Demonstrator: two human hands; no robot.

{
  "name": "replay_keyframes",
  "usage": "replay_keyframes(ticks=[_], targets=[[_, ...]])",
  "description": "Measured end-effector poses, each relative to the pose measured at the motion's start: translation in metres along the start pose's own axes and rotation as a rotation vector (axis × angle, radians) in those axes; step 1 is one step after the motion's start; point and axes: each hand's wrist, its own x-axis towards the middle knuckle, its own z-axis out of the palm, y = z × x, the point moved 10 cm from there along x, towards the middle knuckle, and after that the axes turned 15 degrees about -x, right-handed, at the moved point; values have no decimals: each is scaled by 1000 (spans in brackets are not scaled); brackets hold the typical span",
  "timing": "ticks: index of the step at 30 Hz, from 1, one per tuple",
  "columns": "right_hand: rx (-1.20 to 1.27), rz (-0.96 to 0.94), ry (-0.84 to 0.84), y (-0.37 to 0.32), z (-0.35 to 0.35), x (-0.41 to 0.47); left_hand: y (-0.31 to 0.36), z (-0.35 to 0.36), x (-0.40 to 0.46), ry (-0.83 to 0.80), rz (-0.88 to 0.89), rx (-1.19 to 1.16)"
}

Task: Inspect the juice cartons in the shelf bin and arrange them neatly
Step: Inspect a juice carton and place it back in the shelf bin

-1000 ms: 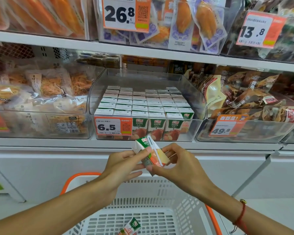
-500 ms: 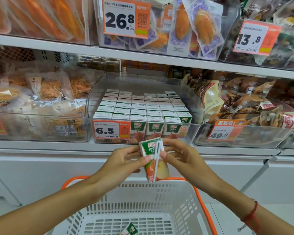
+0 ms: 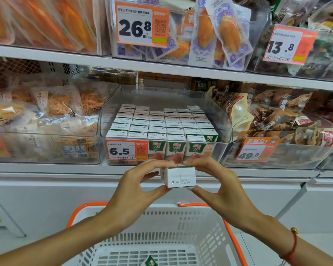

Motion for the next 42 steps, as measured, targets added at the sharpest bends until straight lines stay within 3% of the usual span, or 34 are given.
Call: replay_keyframes(ticks=[10,17,21,24,28,33,38,42], targets=[[-15,16,14,-5,-2,1,-11,1,5,-38,-157,-237],[17,82,-311,6,29,-8,-29,-1,-2,17,-322,-362],[40,149,-358,15,31,-6,-48,10,-12,10,-517,-449],[110,268,-367,26,30,-7,-61,13,-19,26,-678,-490],[169,420,-366,39,39,-11,-66,23,-31,-81,-870,-554],[290,783,-474,57,65,-32,-78,27,-43,-84,-1087,-610],[302,851,-578,52,79,-43,-85,27,-53,-91,-1198,-660],[349,804,-539,46,73,-36,-81,28,-48,-75,-1139,-725]])
